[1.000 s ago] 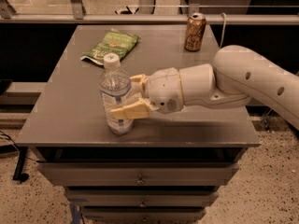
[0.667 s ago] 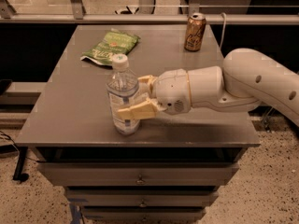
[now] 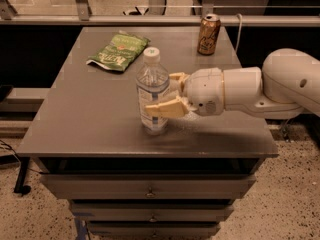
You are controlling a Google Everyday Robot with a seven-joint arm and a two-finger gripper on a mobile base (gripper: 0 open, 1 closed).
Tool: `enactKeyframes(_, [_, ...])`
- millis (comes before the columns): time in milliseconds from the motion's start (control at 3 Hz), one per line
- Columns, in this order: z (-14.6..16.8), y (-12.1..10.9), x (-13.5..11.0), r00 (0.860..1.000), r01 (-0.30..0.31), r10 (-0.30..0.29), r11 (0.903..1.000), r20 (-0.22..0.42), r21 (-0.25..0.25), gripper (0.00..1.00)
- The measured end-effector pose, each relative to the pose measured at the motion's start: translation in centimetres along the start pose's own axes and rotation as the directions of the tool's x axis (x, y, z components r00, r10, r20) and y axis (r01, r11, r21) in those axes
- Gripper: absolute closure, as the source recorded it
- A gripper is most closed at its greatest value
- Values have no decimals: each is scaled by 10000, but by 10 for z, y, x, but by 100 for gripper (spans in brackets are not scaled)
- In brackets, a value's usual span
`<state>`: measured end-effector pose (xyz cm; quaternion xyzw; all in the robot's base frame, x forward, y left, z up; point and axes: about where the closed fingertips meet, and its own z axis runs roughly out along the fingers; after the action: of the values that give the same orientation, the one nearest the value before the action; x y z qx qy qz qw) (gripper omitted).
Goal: Move blue plastic bottle near orange can
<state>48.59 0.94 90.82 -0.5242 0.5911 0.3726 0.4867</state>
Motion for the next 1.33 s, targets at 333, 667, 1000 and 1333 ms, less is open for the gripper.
enactKeyframes(333, [-27, -31, -1, 9994, 236, -220, 9977, -261, 633, 100])
enactKeyframes(667, [-68, -79, 1, 9941, 470, -303, 9856, -1038, 1625, 100])
enactKeyframes(1000, [-82, -89, 1, 9923, 558, -331, 9796, -1192, 1929, 100])
enactKeyframes(1333, [-80, -87, 1, 9925, 553, -333, 9804, -1178, 1889, 100])
